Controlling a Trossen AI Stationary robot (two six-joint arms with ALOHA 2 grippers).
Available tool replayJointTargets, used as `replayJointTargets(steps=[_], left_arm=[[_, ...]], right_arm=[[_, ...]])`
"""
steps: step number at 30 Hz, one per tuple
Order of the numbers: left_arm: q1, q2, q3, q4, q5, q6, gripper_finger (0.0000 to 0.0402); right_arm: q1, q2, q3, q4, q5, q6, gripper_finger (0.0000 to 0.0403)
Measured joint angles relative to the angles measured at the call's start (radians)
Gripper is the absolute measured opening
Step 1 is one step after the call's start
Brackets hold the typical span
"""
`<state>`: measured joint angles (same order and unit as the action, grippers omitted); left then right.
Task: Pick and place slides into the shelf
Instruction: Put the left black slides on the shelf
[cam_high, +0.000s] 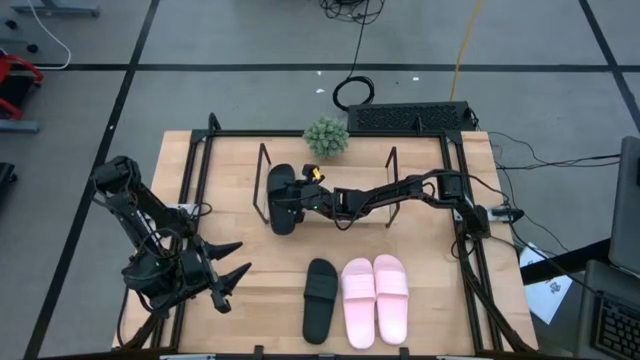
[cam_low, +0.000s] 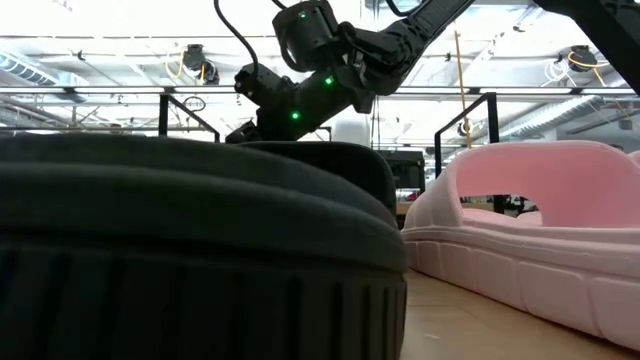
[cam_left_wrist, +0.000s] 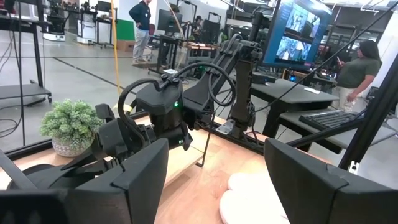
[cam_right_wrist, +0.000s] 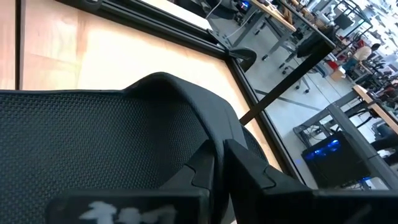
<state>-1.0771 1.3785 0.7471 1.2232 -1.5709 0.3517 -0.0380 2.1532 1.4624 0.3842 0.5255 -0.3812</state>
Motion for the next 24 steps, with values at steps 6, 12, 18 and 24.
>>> replayJointTargets(steps=[6, 12, 18, 24], left_arm=[[-0.010, 0.000, 0.000, 0.000, 0.000, -0.002, 0.0266], [-0.025, 0.000, 0.000, -0.001, 0.000, -0.016, 0.0266], [-0.027, 0.000, 0.000, -0.001, 0.000, -0.018, 0.0267], [-0.027, 0.000, 0.000, -0.002, 0.000, -0.020, 0.0266]], right_arm=[[0.000, 0.000, 0.000, 0.000, 0.000, 0.001, 0.0024], [0.000, 0.000, 0.012, -0.001, -0.001, 0.024, 0.0062], [0.000, -0.002, 0.022, 0.000, -0.001, 0.024, 0.0106], [-0.001, -0.002, 0.022, 0.001, -0.002, 0.028, 0.0120]])
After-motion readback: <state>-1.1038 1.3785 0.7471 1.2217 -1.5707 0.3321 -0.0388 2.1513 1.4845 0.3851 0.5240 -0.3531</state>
